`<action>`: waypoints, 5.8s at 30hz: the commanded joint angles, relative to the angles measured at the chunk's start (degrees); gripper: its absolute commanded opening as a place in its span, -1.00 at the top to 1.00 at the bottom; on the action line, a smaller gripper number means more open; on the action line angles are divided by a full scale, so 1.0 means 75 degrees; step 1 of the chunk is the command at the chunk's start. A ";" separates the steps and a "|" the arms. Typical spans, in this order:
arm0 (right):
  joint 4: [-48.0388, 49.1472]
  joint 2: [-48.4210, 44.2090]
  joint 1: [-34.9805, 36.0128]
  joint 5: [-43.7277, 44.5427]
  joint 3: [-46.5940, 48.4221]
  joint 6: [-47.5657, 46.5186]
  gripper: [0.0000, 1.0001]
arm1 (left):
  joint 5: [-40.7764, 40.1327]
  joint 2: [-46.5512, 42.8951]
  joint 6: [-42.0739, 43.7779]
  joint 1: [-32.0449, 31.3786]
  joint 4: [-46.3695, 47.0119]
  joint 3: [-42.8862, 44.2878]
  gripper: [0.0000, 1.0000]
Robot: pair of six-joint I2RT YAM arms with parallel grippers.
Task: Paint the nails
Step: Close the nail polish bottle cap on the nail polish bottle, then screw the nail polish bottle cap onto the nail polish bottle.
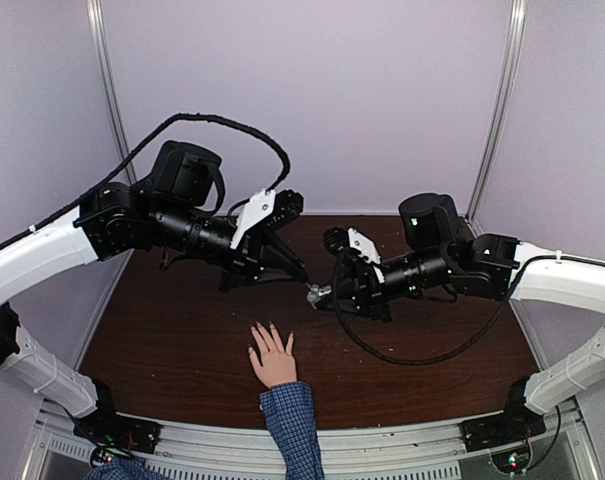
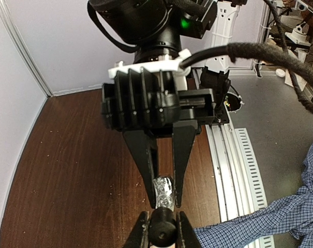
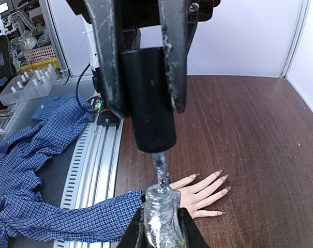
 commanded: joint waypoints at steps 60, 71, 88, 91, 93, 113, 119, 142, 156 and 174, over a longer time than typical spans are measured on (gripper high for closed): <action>0.0167 -0.0019 0.0043 -0.0126 0.0075 0.0011 1.00 | 0.0258 0.0289 -0.0107 0.0026 0.0141 0.0184 1.00; 0.0211 -0.0050 0.0043 -0.0106 0.0087 0.0026 1.00 | 0.0493 0.0407 -0.0123 0.0027 0.0141 0.0123 1.00; 0.0338 -0.0176 0.0043 -0.0136 0.0099 0.0066 1.00 | 0.0570 0.0552 -0.0221 0.0031 0.0369 -0.0053 1.00; 0.0384 -0.0193 0.0043 -0.0143 0.0109 0.0068 1.00 | 0.0528 0.0572 -0.0219 0.0029 0.0375 -0.0077 1.00; 0.0387 -0.0216 0.0043 -0.0156 0.0111 0.0077 1.00 | 0.0536 0.0602 -0.0222 0.0032 0.0375 -0.0088 1.00; 0.1162 -0.0577 0.0043 -0.0566 0.0053 0.0203 1.00 | 0.0832 0.0598 0.0306 0.0028 0.0679 -0.0719 1.00; 0.1115 -0.0595 0.0043 -0.0444 -0.0046 0.0158 1.00 | 0.0811 0.0567 0.0162 0.0027 0.0534 -0.0507 0.87; 0.1217 -0.0492 0.0043 0.0175 -0.0162 0.0340 1.00 | 0.0204 -0.0046 -0.0346 0.0100 0.0693 -0.0301 0.13; 0.2483 -0.0394 0.0043 0.2529 -0.0581 0.1563 1.00 | -0.1525 -0.0425 -0.3134 0.0245 0.4984 -0.1901 0.03; 0.2288 -0.0394 0.0046 0.3074 -0.0523 0.1575 1.00 | -0.1135 0.0482 -0.4077 0.0245 0.6101 -0.1526 0.25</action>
